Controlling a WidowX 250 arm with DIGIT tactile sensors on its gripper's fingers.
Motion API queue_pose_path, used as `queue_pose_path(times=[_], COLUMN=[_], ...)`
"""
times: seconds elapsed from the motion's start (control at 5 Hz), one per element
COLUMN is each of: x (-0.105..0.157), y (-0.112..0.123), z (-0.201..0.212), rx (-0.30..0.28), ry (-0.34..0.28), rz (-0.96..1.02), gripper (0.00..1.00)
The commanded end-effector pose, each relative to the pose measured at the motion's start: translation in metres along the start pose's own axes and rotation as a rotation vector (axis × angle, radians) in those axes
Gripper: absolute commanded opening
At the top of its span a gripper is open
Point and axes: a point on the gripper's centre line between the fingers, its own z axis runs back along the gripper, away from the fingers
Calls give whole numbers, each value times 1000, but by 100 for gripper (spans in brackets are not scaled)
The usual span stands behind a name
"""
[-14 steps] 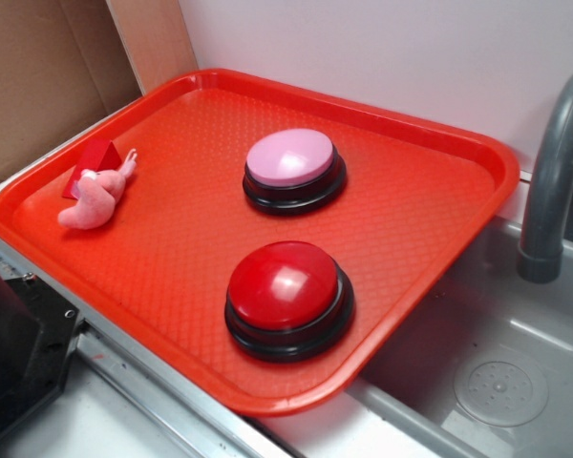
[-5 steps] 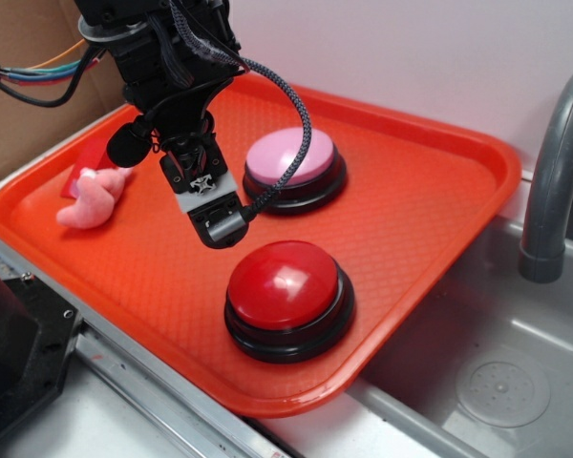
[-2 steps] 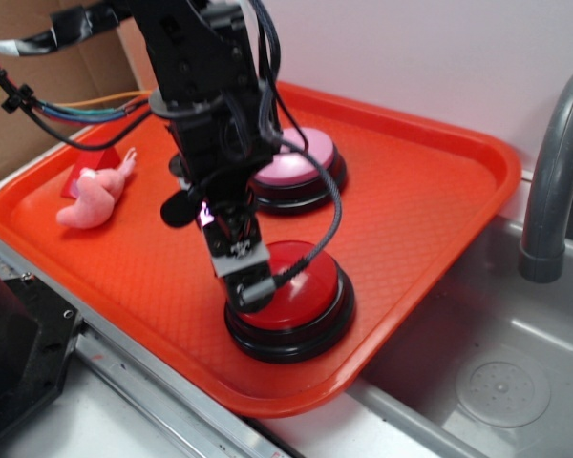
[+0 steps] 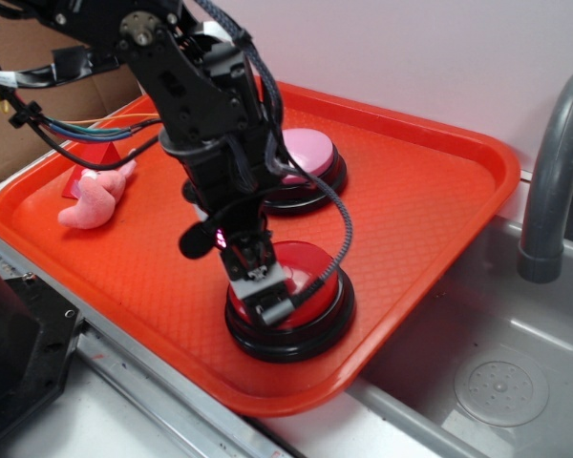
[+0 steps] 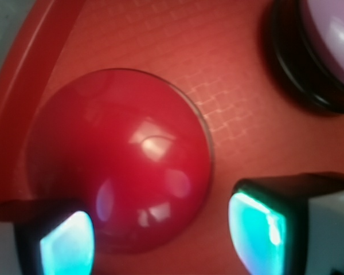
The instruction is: Push the red button.
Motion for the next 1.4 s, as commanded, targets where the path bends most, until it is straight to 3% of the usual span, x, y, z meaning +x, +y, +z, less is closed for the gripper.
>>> queue_pose_path(times=[0.0,0.2,0.4,0.8,1.0,1.2], x=[5,-4,-5,-13,-15,-19], y=[-1,16,27,25,27,31], z=[6,57,86,112,120,124], rx=[-65,33,74,92,61,-37], ry=[64,53,55,79,68,64], rz=[-14,8,43,97,134,164], gripper=[100,100,100,100,100,100])
